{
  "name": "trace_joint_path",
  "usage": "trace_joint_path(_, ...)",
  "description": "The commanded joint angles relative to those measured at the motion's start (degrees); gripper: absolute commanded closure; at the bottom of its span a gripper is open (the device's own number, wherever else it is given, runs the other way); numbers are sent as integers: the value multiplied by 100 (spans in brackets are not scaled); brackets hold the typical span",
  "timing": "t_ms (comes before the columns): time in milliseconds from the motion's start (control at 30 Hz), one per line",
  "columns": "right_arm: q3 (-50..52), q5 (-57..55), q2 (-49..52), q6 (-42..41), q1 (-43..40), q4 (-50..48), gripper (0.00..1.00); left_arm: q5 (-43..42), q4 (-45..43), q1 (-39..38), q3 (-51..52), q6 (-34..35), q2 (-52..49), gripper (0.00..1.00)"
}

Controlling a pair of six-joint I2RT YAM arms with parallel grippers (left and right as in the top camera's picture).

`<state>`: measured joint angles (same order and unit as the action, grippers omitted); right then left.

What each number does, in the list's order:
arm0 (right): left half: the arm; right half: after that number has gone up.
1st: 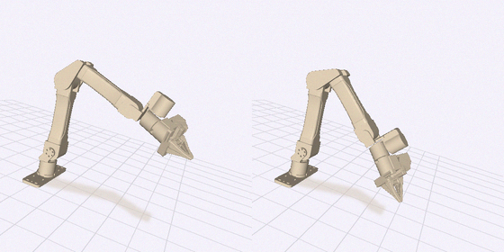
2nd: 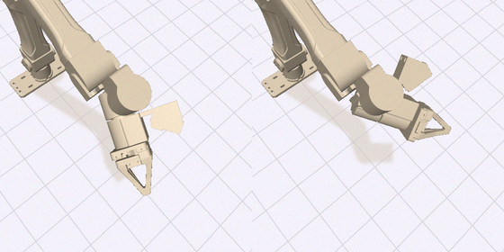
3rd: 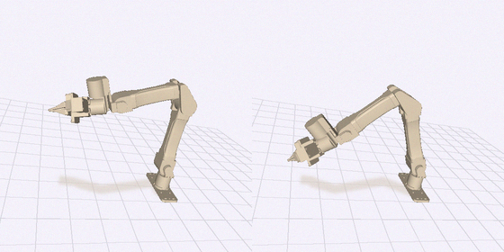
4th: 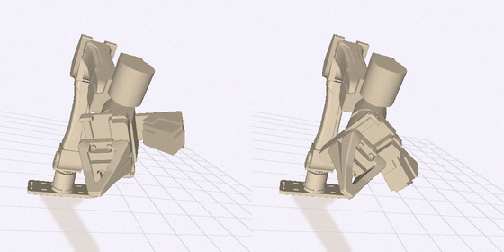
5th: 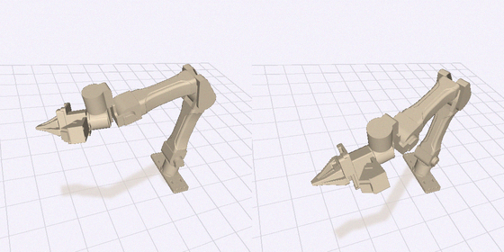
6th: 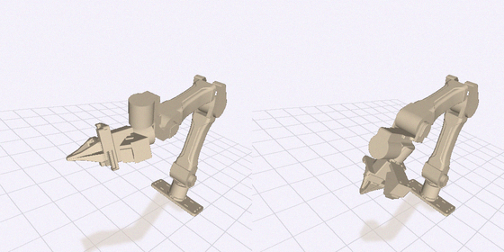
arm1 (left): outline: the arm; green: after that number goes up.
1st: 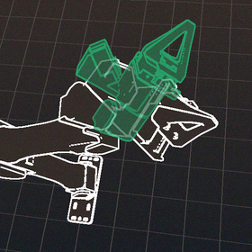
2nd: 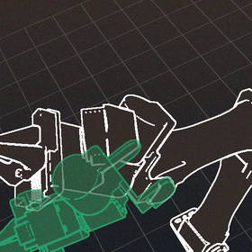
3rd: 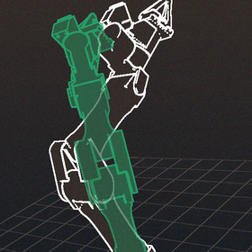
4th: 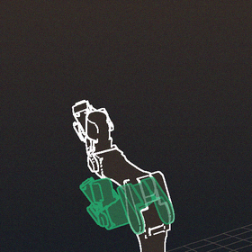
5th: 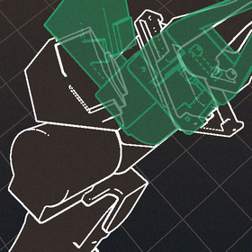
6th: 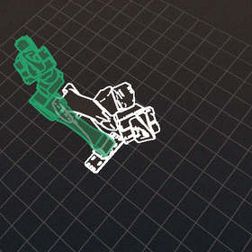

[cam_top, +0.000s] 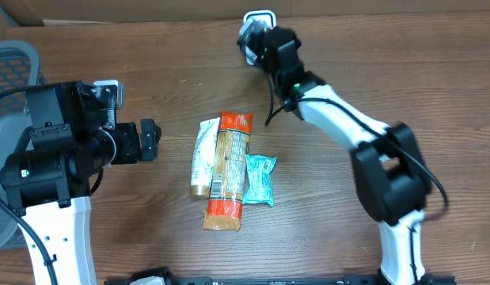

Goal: Scan the item barcode
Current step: 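Move the orange box away from the scanner toward the right side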

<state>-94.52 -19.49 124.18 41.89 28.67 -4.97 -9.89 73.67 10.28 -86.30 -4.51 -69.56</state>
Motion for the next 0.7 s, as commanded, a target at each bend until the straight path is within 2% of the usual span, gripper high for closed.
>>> trace_joint_path(0, -114, 385, -1585, -2787, 4, 1091, 96, -63, -17, 31, -107, -66, -20, 1)
trace_joint_path(100, -114, 638, -2218, -4181, -136, 2153, 97, -63, -17, 31, -107, -66, -20, 0)
trace_joint_path(233, -114, 1040, -2879, -5501, -420, 3698, 96, -63, -17, 31, -107, -66, -20, 0)
trace_joint_path(433, -105, 1056, -3169, -7814, -1174, 5921, 96, -63, -15, 31, -107, -66, -20, 0)
trace_joint_path(567, 262, 1060, -3082, -8931, -2006, 6625, 96, -63, -17, 31, -107, -66, -20, 0)
trace_joint_path(667, 802, 1064, -3056, -9278, -2507, 6450, 96, -63, -15, 31, -107, -66, -20, 0)
